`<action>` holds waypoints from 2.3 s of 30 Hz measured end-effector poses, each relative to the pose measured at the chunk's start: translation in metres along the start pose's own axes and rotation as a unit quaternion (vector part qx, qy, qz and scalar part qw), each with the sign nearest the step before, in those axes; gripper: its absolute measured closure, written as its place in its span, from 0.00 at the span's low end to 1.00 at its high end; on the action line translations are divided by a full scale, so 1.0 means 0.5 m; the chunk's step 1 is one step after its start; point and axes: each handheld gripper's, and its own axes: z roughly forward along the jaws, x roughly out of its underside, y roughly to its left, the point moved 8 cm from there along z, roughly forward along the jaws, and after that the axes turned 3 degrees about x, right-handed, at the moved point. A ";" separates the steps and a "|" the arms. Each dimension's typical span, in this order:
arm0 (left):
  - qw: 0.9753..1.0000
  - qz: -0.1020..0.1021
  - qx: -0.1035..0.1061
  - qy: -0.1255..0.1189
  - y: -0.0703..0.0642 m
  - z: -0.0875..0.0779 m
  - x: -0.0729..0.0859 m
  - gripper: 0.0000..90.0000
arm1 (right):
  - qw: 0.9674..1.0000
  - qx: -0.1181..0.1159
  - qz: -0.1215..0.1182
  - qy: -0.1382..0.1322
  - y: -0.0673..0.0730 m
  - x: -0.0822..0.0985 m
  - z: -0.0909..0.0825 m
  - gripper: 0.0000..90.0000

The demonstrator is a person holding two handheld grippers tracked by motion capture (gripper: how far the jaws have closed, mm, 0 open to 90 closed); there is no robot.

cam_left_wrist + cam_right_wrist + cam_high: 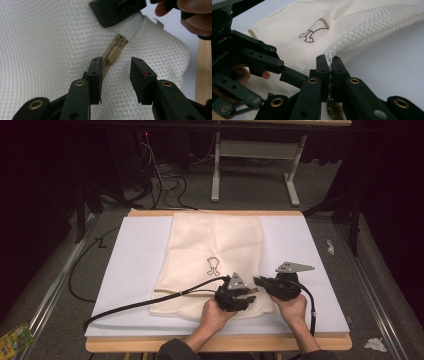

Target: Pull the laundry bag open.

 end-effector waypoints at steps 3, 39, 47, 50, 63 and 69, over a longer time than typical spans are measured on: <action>1.000 -0.003 0.000 -0.001 0.002 0.004 0.002 0.70 | 1.000 0.000 0.004 0.003 0.001 0.002 0.001 0.98; 1.000 -0.002 0.017 0.004 -0.004 -0.007 0.000 0.96 | 1.000 -0.001 -0.005 0.001 0.000 0.008 0.001 0.98; 1.000 0.006 0.015 0.011 -0.004 -0.013 0.002 0.97 | 1.000 -0.004 -0.007 0.001 -0.001 0.012 0.001 0.98; 1.000 0.009 0.013 0.016 -0.003 -0.017 0.003 0.97 | 1.000 -0.003 -0.009 0.001 -0.001 0.013 0.001 0.98; 1.000 0.014 0.005 0.022 0.001 -0.022 0.007 0.97 | 1.000 -0.003 -0.007 -0.001 -0.007 0.016 -0.002 0.98; 1.000 0.020 0.003 0.023 0.000 -0.026 0.007 0.97 | 1.000 -0.001 -0.009 0.002 -0.006 0.017 -0.002 0.98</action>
